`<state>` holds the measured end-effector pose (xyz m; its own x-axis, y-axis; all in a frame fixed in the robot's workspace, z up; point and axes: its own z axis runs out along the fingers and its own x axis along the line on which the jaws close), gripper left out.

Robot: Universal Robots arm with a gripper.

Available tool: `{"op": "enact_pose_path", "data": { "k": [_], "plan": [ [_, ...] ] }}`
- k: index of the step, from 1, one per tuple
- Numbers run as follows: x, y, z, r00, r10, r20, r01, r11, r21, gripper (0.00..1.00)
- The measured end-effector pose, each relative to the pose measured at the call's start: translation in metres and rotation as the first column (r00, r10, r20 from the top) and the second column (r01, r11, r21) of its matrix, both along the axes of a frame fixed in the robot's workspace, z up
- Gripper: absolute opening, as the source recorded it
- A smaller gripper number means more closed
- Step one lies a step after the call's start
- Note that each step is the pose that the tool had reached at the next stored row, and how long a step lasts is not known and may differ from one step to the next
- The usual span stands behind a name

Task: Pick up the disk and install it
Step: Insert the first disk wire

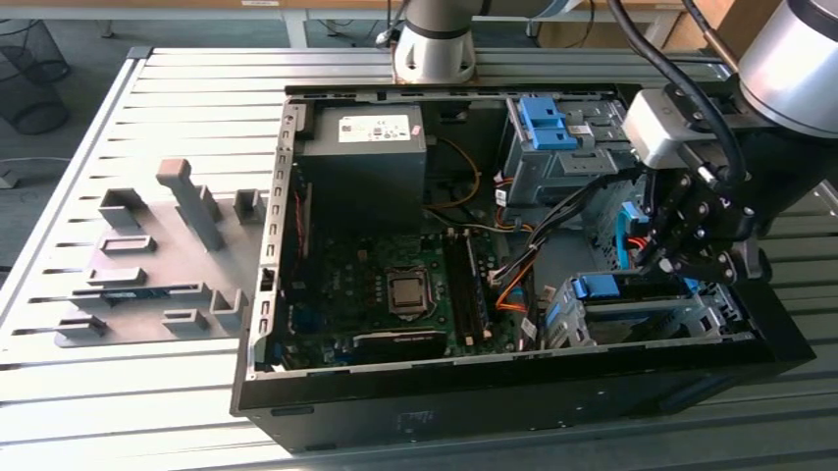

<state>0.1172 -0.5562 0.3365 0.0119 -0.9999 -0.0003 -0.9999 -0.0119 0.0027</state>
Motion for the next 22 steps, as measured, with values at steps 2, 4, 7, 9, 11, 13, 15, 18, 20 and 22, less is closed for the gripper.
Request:
{"op": "enact_pose_path", "data": {
  "k": [2, 4, 7, 9, 11, 13, 15, 18, 20, 22],
  "plan": [
    [0.0, 0.0, 0.0, 1.0, 0.0, 0.0, 0.0, 1.0, 0.0, 0.16],
    [0.0, -0.0001, -0.0002, 1.0, 0.0, 0.0, 0.0, 1.0, 0.0002, 0.16],
    [0.0005, -0.0009, -0.0006, 1.0, -0.003, 0.0, 0.003, 1.0, 0.0002, 0.16],
    [0.0006, -0.001, -0.0009, 1.0, -0.005, 0.0, 0.005, 1.0, -0.0001, 0.16],
    [0.0006, -0.0017, -0.0013, 1.0, -0.007, 0.0, 0.007, 1.0, 0.0001, 0.16],
    [0.0006, -0.0024, -0.0016, 1.0, -0.008, 0.0, 0.008, 1.0, 0.0001, 0.16],
    [0.0006, -0.0024, -0.0019, 1.0, -0.008, 0.0, 0.008, 1.0, -0.0001, 0.16],
    [0.0006, -0.0025, -0.0023, 1.0, -0.01, 0.0, 0.01, 1.0, -0.0001, 0.16],
    [0.0006, -0.0025, -0.0027, 0.9999, -0.011, 0.0, 0.011, 0.9999, 0.0, 0.16],
    [0.0007, -0.0025, -0.0034, 0.9999, -0.012, 0.0, 0.012, 0.9999, 0.0, 0.16]
  ]
}}
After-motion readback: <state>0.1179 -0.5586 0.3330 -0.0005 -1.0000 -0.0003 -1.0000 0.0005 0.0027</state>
